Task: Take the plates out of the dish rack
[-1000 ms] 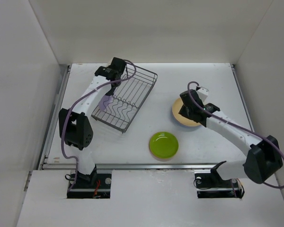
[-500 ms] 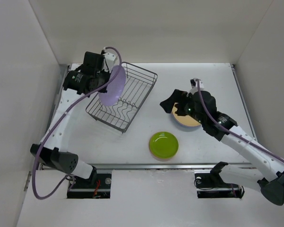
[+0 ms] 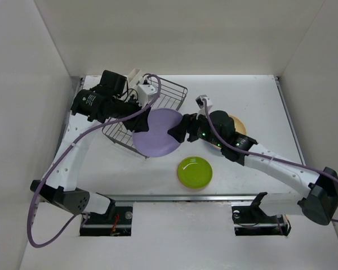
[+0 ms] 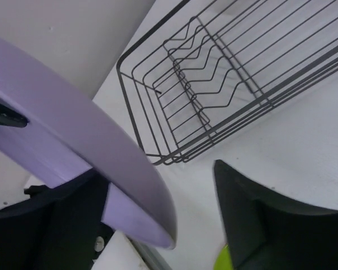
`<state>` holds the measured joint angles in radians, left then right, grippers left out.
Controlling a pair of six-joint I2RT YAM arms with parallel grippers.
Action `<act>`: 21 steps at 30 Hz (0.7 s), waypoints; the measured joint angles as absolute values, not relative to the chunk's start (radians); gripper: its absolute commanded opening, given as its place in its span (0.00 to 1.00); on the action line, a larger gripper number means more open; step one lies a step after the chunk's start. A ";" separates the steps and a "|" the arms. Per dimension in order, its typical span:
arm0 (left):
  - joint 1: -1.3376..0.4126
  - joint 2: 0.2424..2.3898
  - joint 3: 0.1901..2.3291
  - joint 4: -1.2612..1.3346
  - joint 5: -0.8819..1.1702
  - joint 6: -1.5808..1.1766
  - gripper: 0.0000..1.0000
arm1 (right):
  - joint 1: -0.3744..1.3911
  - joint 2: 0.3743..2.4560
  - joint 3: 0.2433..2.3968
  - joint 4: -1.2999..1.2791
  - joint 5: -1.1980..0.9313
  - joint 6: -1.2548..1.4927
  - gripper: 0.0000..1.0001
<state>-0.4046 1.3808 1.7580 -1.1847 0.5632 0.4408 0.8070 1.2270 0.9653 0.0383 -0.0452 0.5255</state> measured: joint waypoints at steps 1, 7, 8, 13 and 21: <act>-0.404 1.383 1.758 -1.192 0.571 0.451 0.00 | 0.807 1.244 0.965 0.047 -0.055 0.531 0.60; -0.376 1.421 1.758 -1.180 0.539 0.493 0.25 | 0.828 1.237 0.925 0.076 -0.120 0.518 0.00; -0.384 1.423 1.758 -1.173 0.522 0.477 0.31 | 0.829 1.224 0.905 0.092 -0.115 0.524 0.00; -0.404 1.433 1.758 -1.103 0.408 0.357 1.00 | 0.826 1.112 0.821 0.093 0.056 0.598 0.00; -0.404 1.433 1.758 -0.982 0.010 0.146 1.00 | 0.770 0.993 0.845 -0.181 0.428 0.849 0.00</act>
